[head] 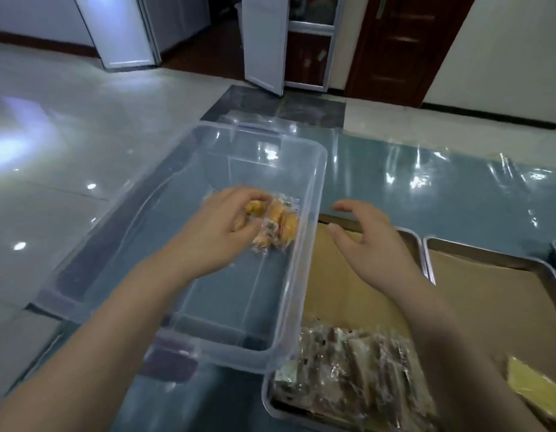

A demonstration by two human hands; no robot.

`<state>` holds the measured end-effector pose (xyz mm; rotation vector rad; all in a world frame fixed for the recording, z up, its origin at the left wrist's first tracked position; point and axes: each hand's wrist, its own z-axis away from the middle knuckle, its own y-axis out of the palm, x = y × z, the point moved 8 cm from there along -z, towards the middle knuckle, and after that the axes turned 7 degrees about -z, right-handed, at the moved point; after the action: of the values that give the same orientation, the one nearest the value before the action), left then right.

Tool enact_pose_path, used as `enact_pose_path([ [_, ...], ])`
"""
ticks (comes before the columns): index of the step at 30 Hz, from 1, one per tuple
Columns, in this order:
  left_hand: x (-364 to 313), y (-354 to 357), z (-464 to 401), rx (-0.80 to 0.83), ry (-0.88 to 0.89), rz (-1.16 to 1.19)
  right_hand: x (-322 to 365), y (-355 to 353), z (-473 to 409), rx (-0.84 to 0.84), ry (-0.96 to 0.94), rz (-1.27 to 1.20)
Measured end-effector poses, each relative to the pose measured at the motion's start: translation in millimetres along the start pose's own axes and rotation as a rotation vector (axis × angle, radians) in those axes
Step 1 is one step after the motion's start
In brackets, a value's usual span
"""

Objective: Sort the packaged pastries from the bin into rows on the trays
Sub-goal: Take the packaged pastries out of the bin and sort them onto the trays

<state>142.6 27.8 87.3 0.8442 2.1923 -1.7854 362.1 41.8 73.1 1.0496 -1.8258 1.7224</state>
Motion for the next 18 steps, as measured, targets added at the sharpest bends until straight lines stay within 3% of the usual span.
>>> enact_pose_path([
  [3,32.8,-8.9,-10.2,0.075,0.095,-0.137,22.4,27.2,-16.2,-0.011,0.007,0.012],
  [10,87.4,-10.1,-35.6,0.233,0.112,-0.231,43.4,73.7,-40.8,-0.035,0.081,0.109],
  [14,120.3,12.2,-61.3,0.326,0.048,-0.310,45.3,91.9,-63.9,0.077,0.155,0.322],
  [18,152.4,51.3,-88.5,0.484,0.042,-0.450,37.2,108.0,-96.9,0.220,0.296,0.382],
])
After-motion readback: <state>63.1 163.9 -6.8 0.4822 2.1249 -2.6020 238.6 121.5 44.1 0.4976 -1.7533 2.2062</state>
